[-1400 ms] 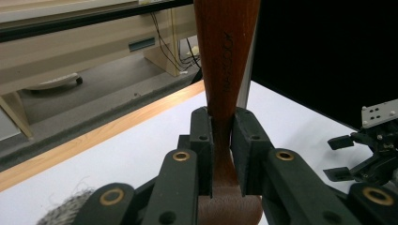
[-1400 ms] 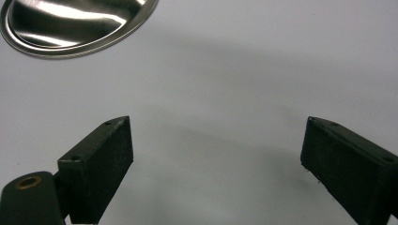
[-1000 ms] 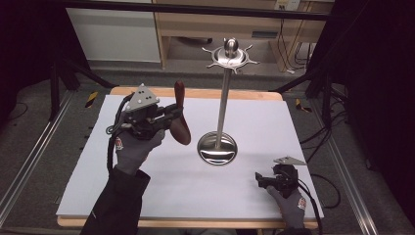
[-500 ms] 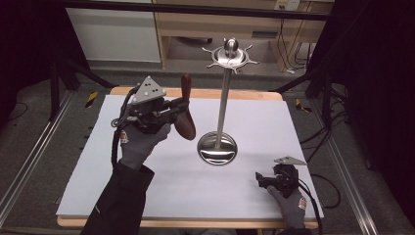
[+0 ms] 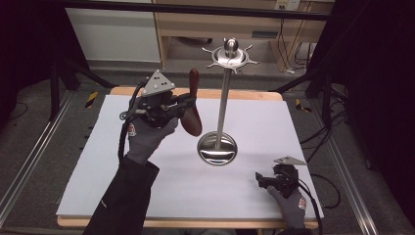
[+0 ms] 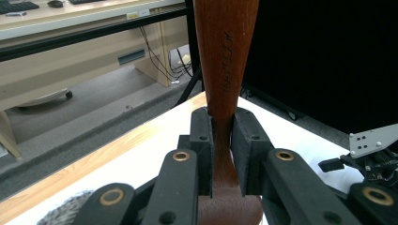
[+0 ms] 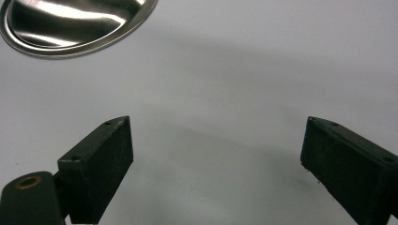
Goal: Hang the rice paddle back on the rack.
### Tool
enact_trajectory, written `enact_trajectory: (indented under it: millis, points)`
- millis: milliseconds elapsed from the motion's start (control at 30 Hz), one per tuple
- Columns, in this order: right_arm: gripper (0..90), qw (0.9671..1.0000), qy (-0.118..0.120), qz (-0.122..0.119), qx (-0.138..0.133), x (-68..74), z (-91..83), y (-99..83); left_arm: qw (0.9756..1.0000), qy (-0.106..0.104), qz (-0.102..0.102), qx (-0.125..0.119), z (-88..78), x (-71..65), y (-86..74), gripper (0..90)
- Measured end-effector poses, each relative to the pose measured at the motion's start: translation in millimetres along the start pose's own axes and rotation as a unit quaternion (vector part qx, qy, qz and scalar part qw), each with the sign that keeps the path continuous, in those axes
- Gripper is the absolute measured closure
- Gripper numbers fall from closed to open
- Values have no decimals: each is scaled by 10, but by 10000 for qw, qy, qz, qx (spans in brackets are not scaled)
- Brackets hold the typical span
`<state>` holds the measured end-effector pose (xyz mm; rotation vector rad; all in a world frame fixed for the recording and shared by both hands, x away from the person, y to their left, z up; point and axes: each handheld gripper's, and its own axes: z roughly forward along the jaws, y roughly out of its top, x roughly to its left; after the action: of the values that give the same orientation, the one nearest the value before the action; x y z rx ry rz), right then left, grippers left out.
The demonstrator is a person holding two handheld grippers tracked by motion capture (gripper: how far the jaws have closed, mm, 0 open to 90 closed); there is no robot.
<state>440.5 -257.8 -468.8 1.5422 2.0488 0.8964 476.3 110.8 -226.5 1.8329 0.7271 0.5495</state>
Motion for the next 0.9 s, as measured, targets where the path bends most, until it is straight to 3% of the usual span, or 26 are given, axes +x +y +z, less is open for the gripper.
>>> enact_trajectory:
  millis: [133, 167, 300, 667, 900]
  points:
    - [99, 10000, -11, -5, 2, -3, -1, 0, 10000, 15, 54, -17, 12, 17, 33, 787]
    - [99, 10000, -11, -5, 2, -3, -1, 0, 9998, 60, 193, -89, 23, 39, 49, 787]
    - [99, 10000, -5, 15, 20, 2, 4, -1, 10000, -4, 47, -47, 13, 20, 85, 787]
    - [100, 10000, -3, 13, 4, -5, -5, 1, 9999, 10, 152, 21, 58, -23, 178, 786]
    - [100, 10000, -9, 18, 4, -7, -5, 2, 9999, 9, 115, 32, 95, -12, 198, 786]
